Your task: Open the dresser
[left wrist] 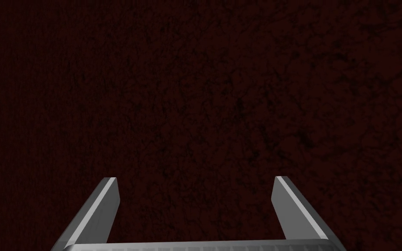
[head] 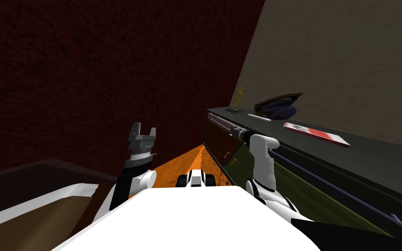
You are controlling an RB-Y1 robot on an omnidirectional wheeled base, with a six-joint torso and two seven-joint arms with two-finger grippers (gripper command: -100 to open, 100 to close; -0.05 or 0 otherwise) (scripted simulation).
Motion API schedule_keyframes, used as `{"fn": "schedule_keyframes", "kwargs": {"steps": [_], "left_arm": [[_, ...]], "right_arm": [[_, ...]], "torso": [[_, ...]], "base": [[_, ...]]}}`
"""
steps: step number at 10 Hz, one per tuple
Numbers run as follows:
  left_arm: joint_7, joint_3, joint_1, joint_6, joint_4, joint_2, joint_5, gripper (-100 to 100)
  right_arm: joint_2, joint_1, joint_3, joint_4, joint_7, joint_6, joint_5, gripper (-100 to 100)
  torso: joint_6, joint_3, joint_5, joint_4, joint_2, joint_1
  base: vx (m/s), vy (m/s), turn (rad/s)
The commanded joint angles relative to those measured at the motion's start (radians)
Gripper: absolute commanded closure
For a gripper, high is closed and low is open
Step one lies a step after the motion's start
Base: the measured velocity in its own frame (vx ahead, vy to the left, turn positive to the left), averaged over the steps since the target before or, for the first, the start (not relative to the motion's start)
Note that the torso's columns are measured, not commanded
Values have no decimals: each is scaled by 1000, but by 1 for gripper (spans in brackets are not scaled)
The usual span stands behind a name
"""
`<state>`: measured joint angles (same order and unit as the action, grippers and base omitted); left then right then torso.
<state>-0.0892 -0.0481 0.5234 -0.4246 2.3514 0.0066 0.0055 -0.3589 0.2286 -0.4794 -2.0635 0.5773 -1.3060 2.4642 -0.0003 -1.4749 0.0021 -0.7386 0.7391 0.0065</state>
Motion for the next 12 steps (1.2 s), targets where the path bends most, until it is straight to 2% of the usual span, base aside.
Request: {"fn": "schedule_keyframes", "kwargs": {"steps": [1, 2, 5, 6, 7, 12], "left_arm": [[0, 0, 0, 0, 0, 0, 0, 0], [0, 0, 0, 0, 0, 0, 0, 0], [0, 0, -1, 0, 0, 0, 0, 0], [0, 0, -1, 0, 0, 0, 0, 0], [0, 0, 0, 0, 0, 0, 0, 0], [0, 0, 0, 0, 0, 0, 0, 0]], "right_arm": [[0, -1, 0, 1, 2, 4, 0, 100], [19, -3, 1, -25, -17, -8, 32, 100], [42, -5, 3, -58, -40, -23, 71, 100], [37, -5, 3, -48, -33, -17, 60, 100], [29, 23, -3, -57, -53, -59, 68, -100], [1, 96, -23, -80, -97, -153, 83, -100]], "torso": [[0, 0, 0, 0, 2, -2], [0, 1, -1, -1, 3, -5], [1, 0, -2, 0, 1, -5], [1, 0, -1, 0, 1, -6], [3, -2, -1, -1, -2, -10], [0, -1, -2, 1, -1, -6]], "base": [[11, -3, 1], [-60, 86, 127], [-128, 115, 101], [-54, 61, 34], [-15, 14, 44], [-6, -13, 25]]}}
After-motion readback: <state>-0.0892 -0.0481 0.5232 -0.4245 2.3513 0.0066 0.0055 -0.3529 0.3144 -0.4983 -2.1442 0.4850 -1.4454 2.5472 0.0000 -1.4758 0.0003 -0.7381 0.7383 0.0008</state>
